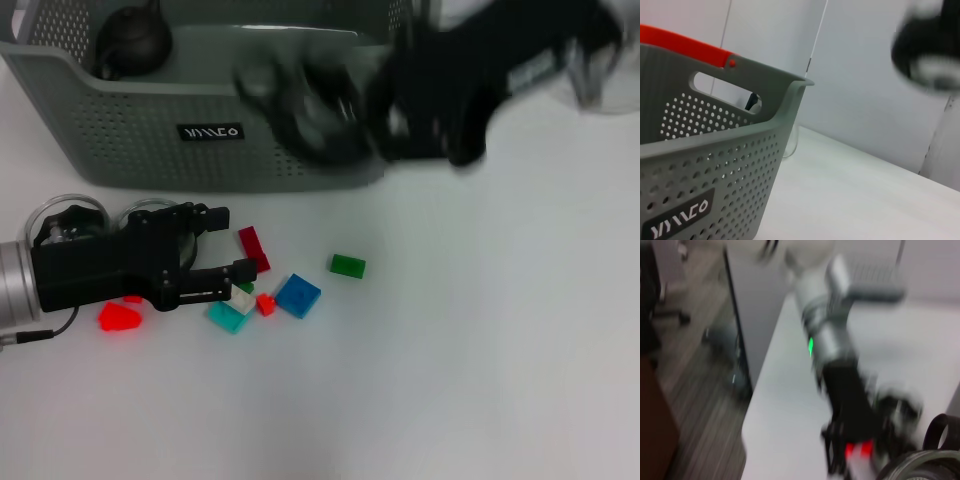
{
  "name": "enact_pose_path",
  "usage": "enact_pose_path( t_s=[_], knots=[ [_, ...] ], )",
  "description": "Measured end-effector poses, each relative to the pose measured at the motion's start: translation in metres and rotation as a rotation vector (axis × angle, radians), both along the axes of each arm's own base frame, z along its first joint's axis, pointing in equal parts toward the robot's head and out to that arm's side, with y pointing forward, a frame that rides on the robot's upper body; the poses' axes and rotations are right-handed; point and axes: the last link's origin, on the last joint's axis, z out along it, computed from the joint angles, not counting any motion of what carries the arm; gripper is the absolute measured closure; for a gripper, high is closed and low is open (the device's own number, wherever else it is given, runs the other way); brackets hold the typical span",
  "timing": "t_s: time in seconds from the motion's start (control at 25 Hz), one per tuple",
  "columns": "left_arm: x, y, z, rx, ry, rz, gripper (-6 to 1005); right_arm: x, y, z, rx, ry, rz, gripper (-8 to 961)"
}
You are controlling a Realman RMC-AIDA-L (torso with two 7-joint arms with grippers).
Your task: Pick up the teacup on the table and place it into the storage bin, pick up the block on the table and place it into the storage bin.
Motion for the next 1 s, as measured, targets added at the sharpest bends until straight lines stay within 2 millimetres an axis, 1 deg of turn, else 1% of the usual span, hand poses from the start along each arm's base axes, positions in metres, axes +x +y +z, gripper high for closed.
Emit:
enact_pose_path(
  t_s=[0.08, 0.16, 0.24, 0.36, 0.44, 0.6, 0.76, 0.92, 1.0],
  knots=[
    [0.000, 0.000, 0.000, 0.001, 0.000, -0.001, 171, -0.011, 0.007, 0.010, 0.028, 0.083, 0.014, 888],
    [0.000, 0.000, 0.000, 0.002, 0.000, -0.002, 171, -0.021, 0.021, 0.017, 0.076, 0.161, -0.007, 887],
    [0.001, 0.001, 0.000, 0.002, 0.000, -0.005, 172, -0.027, 0.040, 0.017, 0.129, 0.199, -0.051, 886],
    [0.003, 0.003, 0.000, 0.002, -0.002, -0.011, 171, -0.031, 0.072, 0.007, 0.216, 0.209, -0.125, 884],
    [0.005, 0.004, -0.001, 0.002, -0.002, -0.016, 171, -0.034, 0.093, -0.003, 0.296, 0.199, -0.165, 883],
    [0.007, 0.007, -0.001, 0.003, -0.002, -0.022, 171, -0.037, 0.124, -0.028, 0.435, 0.164, -0.190, 881],
    [0.008, 0.010, -0.001, 0.007, 0.002, -0.027, 171, -0.035, 0.144, -0.061, 0.563, 0.097, -0.174, 878],
    [0.011, 0.012, -0.002, 0.006, 0.001, -0.034, 171, -0.024, 0.154, -0.092, 0.680, 0.020, -0.110, 876],
    [0.012, 0.012, -0.002, 0.003, -0.002, -0.040, 171, -0.017, 0.158, -0.103, 0.728, -0.013, -0.070, 875]
  ],
)
